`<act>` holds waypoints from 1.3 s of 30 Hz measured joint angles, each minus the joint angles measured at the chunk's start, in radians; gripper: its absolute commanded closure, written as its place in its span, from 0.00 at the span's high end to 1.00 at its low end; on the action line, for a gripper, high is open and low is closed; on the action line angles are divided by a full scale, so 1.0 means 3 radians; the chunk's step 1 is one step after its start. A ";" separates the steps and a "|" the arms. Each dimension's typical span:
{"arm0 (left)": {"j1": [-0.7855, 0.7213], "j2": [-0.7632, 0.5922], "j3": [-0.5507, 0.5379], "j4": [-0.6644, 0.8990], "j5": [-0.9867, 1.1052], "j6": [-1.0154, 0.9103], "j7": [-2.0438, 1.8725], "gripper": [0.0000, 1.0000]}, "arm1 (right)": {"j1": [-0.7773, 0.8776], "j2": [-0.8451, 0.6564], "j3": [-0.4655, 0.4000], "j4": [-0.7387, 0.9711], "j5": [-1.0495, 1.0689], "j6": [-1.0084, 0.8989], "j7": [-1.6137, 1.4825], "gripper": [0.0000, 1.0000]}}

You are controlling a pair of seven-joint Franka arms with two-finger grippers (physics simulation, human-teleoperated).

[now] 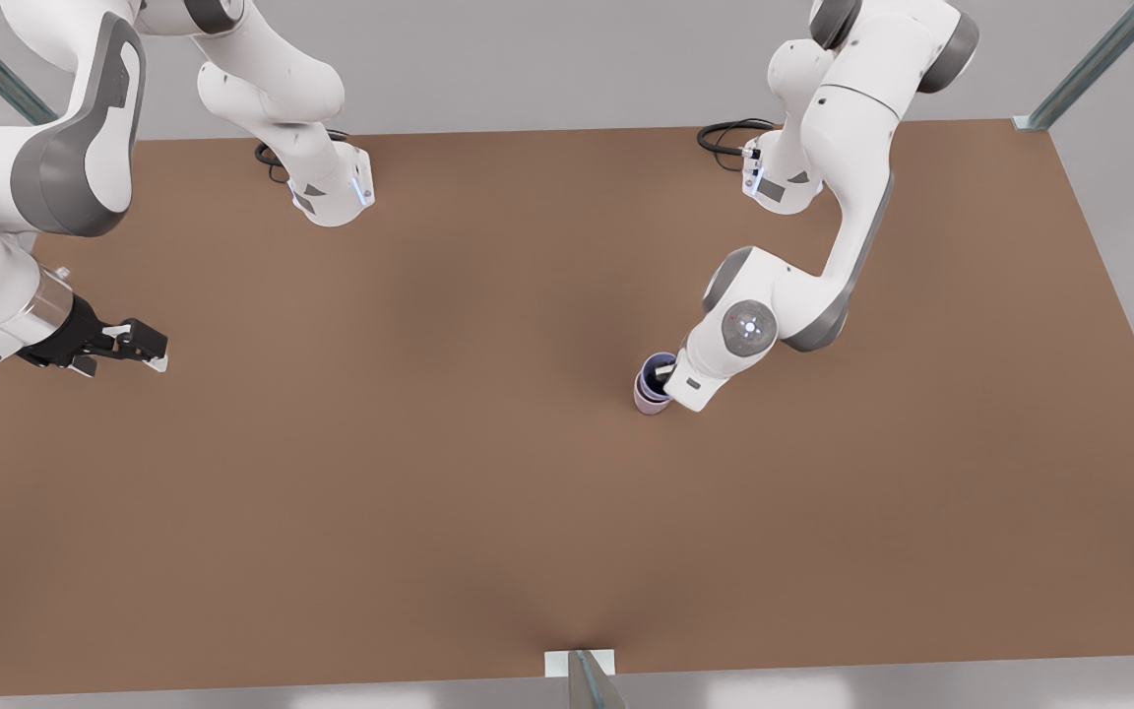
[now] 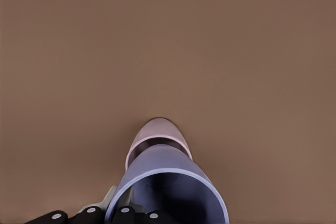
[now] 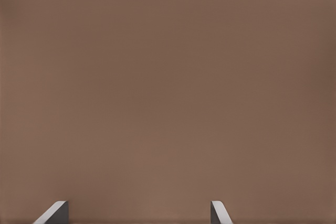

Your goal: Stack the cups, with the pink cup at the bottom and the purple cup at the top

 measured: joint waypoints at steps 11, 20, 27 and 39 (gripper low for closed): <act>-0.0005 0.0051 -0.0005 0.0000 0.0000 0.0007 -0.0098 0.35 | 0.0001 0.0000 0.0000 0.0000 -0.0001 0.0001 -0.0008 1.00; -0.0006 0.0032 -0.0011 0.0038 -0.0015 0.0004 -0.0119 1.00 | 0.0001 0.0000 0.0000 0.0000 -0.0002 0.0002 -0.0011 1.00; 0.0006 -0.0050 0.0408 0.0875 0.0020 -0.0580 0.0023 1.00 | 0.0001 0.0000 0.0000 0.0000 -0.0003 0.0003 -0.0013 1.00; 0.0647 -0.0854 0.0559 0.1080 0.0341 -0.1377 0.1193 1.00 | 0.0001 0.0000 0.0000 0.0000 -0.0006 0.0002 -0.0015 1.00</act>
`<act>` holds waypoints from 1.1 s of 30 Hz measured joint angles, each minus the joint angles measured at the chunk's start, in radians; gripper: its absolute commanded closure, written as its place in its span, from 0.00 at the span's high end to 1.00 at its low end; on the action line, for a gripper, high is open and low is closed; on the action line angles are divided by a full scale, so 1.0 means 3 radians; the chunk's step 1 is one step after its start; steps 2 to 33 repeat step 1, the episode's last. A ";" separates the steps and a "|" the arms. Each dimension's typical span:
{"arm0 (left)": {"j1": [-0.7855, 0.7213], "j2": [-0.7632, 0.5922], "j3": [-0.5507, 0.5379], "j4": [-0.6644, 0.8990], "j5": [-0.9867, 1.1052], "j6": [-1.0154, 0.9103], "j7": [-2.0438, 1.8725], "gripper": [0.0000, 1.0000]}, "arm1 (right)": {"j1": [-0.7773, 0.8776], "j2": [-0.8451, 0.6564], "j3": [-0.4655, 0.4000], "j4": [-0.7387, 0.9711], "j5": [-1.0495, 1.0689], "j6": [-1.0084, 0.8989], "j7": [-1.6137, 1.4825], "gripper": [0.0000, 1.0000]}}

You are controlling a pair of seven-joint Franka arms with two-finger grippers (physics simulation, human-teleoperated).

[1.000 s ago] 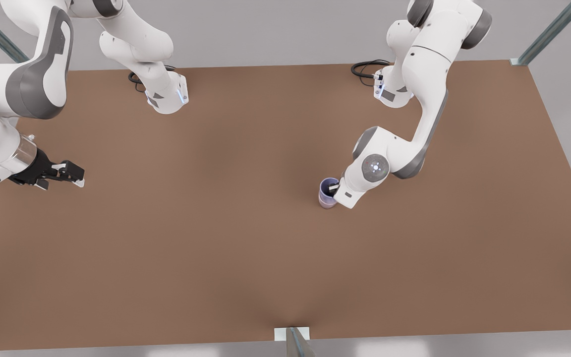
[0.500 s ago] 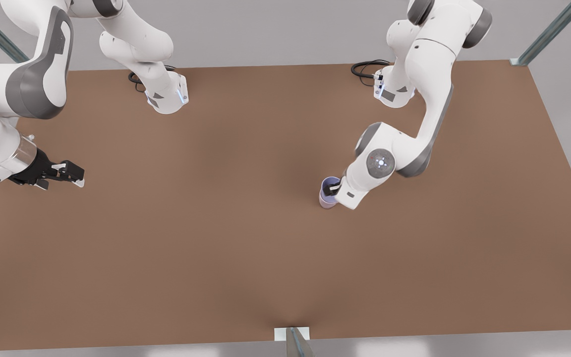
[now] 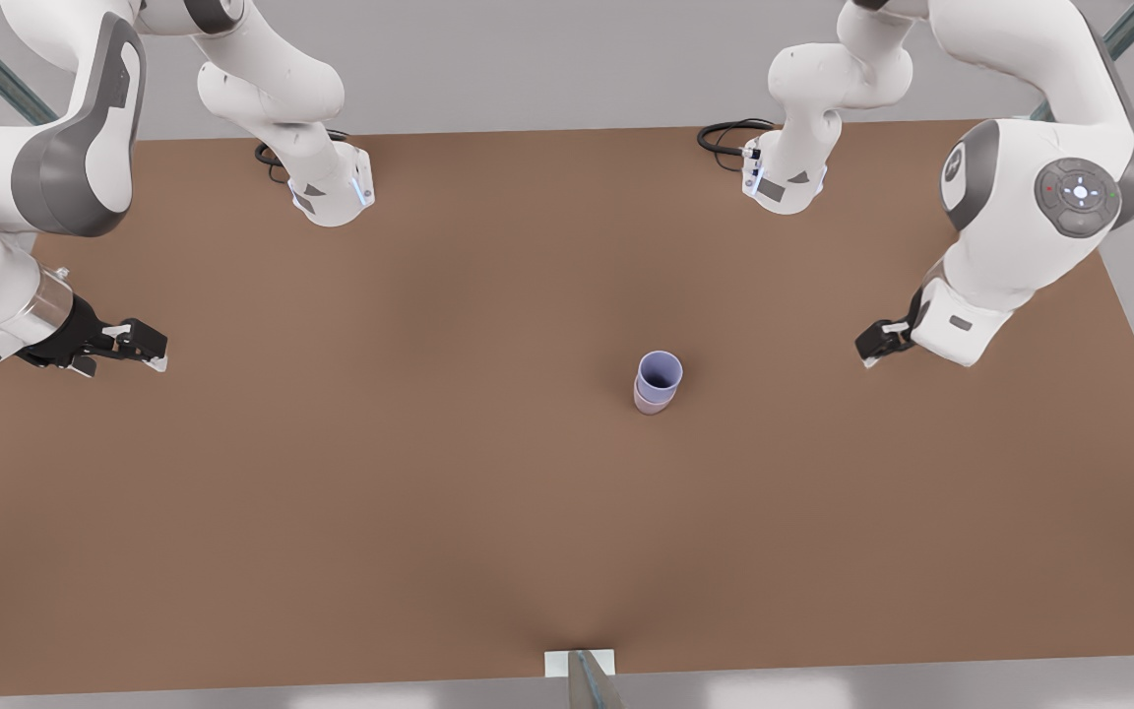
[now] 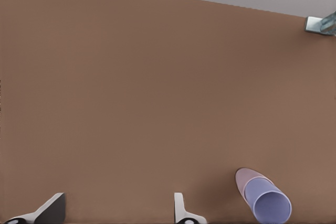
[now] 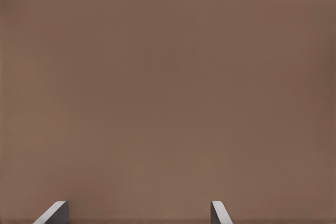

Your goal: Stack the cups, with the pink cup at the bottom and the purple cup at the top

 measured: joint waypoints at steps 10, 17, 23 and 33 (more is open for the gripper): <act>0.0024 -0.0010 -0.0025 -0.0001 0.0005 -0.0021 0.0077 1.00 | 0.0000 0.0000 0.0000 0.0000 0.0000 0.0000 0.0000 1.00; 0.0024 -0.0010 -0.0025 -0.0001 0.0005 -0.0021 0.0077 1.00 | 0.0000 0.0000 0.0000 0.0000 0.0000 0.0000 0.0000 1.00; 0.0024 -0.0010 -0.0025 -0.0001 0.0005 -0.0021 0.0077 1.00 | 0.0000 0.0000 0.0000 0.0000 0.0000 0.0000 0.0000 1.00; 0.0024 -0.0010 -0.0025 -0.0001 0.0005 -0.0021 0.0077 1.00 | 0.0000 0.0000 0.0000 0.0000 0.0000 0.0000 0.0000 1.00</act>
